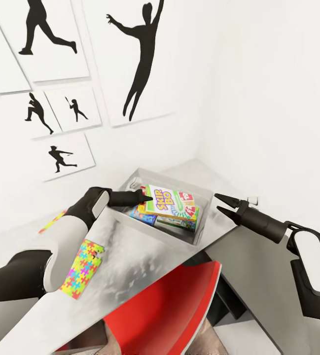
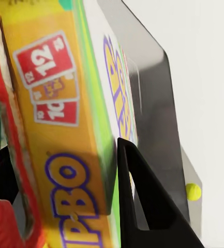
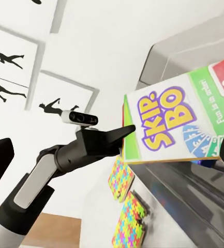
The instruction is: Put all the toys in the child's room - the three board games (two on the bed and one on the table), the two jigsaw puzzles on the table, and the tennis ball on the table - inside the toy box on the table in the child's room.
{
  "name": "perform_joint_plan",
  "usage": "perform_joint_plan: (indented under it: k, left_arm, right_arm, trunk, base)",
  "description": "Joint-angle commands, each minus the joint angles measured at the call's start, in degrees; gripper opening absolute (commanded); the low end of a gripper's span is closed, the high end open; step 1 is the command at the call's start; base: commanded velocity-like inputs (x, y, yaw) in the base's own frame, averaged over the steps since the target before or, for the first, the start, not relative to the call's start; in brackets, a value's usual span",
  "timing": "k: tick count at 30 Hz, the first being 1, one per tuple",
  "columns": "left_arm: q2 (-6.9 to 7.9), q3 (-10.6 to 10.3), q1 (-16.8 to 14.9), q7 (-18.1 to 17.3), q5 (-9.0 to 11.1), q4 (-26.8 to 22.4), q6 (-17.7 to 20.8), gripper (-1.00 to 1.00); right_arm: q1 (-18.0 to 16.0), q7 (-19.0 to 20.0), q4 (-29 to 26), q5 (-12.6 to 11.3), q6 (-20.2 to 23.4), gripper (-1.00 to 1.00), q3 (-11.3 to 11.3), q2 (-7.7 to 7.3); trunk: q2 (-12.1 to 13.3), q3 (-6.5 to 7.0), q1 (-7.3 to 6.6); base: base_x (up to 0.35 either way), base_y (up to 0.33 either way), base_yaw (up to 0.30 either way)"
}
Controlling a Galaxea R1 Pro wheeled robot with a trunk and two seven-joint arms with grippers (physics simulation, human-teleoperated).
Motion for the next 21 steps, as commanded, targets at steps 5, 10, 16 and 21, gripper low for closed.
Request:
perform_joint_plan:
  k: [5,10,16,21]
  left_arm:
    - [0.01,-0.14,-0.05,-0.03,0.19,-0.01,0.04,-1.0]
    - [0.01,-0.17,-0.05,-0.04,0.19,-0.37,-0.02,-1.0]
    - [0.01,-0.17,-0.05,-0.03,0.19,-1.08,-0.53,-1.0]
    - [0.01,-0.24,-0.05,-0.03,0.12,-1.21,-1.61,-1.0]
  right_arm:
    - [-0.05,0.6,0.01,0.58,0.24,1.0,-0.13,-0.11]
    - [-0.05,0.6,0.01,0.58,0.24,1.0,-0.25,-0.16]
    - [-0.05,0.6,0.01,0.58,0.24,1.0,-0.29,-0.25]
    - [-0.05,0.6,0.01,0.58,0.24,1.0,-0.21,-0.08]
  trunk:
    - [-0.11,-0.57,0.03]
    - [-0.11,-1.04,0.03]
    - [-0.11,-1.61,0.03]
    - [-0.11,-2.08,0.03]
  base:
    - [0.0,0.0,0.0]
    - [0.0,0.0,0.0]
    - [0.0,0.0,0.0]
    - [0.0,0.0,0.0]
